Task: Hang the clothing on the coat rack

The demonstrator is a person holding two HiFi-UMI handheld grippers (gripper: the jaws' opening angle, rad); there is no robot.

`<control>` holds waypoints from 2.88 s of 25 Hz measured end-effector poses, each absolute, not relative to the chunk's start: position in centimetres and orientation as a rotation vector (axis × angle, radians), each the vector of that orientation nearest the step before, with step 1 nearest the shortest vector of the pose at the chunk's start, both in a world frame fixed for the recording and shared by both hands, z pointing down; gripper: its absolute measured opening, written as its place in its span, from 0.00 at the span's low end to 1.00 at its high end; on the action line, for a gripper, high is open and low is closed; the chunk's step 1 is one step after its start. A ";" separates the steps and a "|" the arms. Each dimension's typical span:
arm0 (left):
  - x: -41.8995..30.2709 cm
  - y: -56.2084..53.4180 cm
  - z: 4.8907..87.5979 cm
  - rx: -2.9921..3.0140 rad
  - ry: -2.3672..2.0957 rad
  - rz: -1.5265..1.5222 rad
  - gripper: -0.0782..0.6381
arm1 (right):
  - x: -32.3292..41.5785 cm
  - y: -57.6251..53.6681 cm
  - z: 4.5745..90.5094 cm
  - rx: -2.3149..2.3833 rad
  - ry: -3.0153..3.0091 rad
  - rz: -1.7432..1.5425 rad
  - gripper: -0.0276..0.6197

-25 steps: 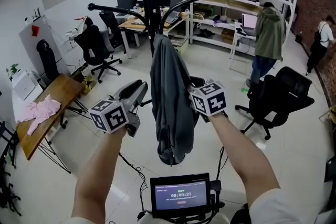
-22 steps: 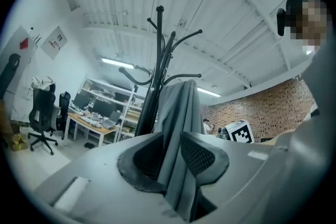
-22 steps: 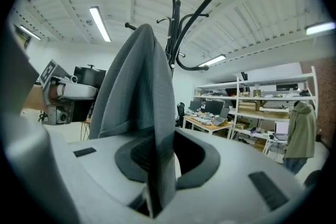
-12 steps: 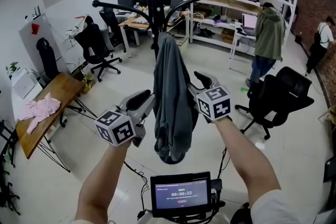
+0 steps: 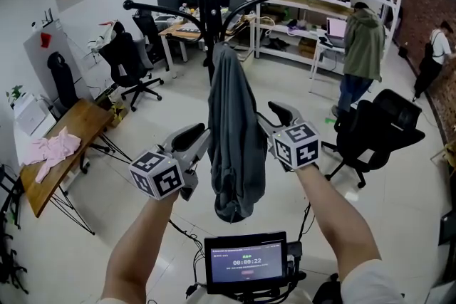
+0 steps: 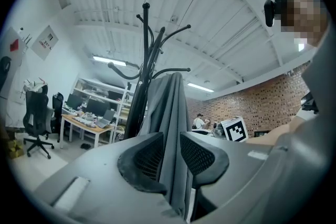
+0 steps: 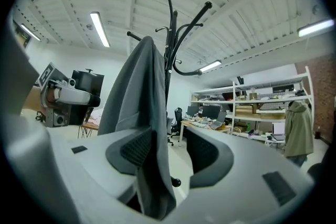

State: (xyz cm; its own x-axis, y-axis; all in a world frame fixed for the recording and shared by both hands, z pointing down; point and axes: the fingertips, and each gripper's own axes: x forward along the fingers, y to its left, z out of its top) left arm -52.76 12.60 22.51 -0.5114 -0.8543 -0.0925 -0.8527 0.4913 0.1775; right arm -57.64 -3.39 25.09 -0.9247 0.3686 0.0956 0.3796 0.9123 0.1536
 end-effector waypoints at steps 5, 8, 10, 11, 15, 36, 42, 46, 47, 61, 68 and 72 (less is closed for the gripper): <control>-52.8 12.3 23.0 1.548 -2.699 -0.318 0.24 | -57.2 -3.7 25.5 -0.588 -3.007 -0.247 0.39; -52.8 12.3 23.1 1.545 -2.693 -0.321 0.24 | -57.0 -3.7 25.5 -0.590 -3.005 -0.237 0.39; -52.8 12.3 23.2 1.542 -2.689 -0.324 0.24 | -56.8 -3.7 25.5 -0.592 -3.004 -0.229 0.39; -52.8 12.4 23.2 1.541 -2.688 -0.325 0.24 | -56.7 -3.7 25.5 -0.595 -3.004 -0.226 0.39; -52.7 12.5 23.3 1.534 -2.690 -0.333 0.24 | -56.1 -3.6 25.4 -0.600 -3.008 -0.218 0.39; -50.5 13.3 24.7 1.513 -2.691 -0.418 0.24 | -52.4 -2.3 25.9 -0.608 -3.005 -0.222 0.39; -50.0 13.7 24.8 1.507 -2.695 -0.428 0.24 | -51.5 -1.9 26.2 -0.610 -3.000 -0.214 0.39; -49.4 14.1 25.1 1.506 -2.695 -0.445 0.24 | -50.4 -1.6 27.0 -0.604 -2.989 -0.230 0.39; -49.3 14.2 25.1 1.506 -2.695 -0.449 0.24 | -50.1 -1.6 27.1 -0.606 -2.986 -0.223 0.39; -47.7 13.9 26.3 1.528 -2.661 -0.453 0.24 | -47.3 -1.5 28.8 -0.611 -2.978 -0.128 0.31; -46.2 13.5 26.6 1.542 -2.660 -0.433 0.24 | -45.7 -1.0 29.3 -0.605 -2.966 -0.164 0.29; -45.5 13.5 26.4 1.552 -2.663 -0.434 0.24 | -44.9 -0.8 29.2 -0.591 -2.974 -0.156 0.27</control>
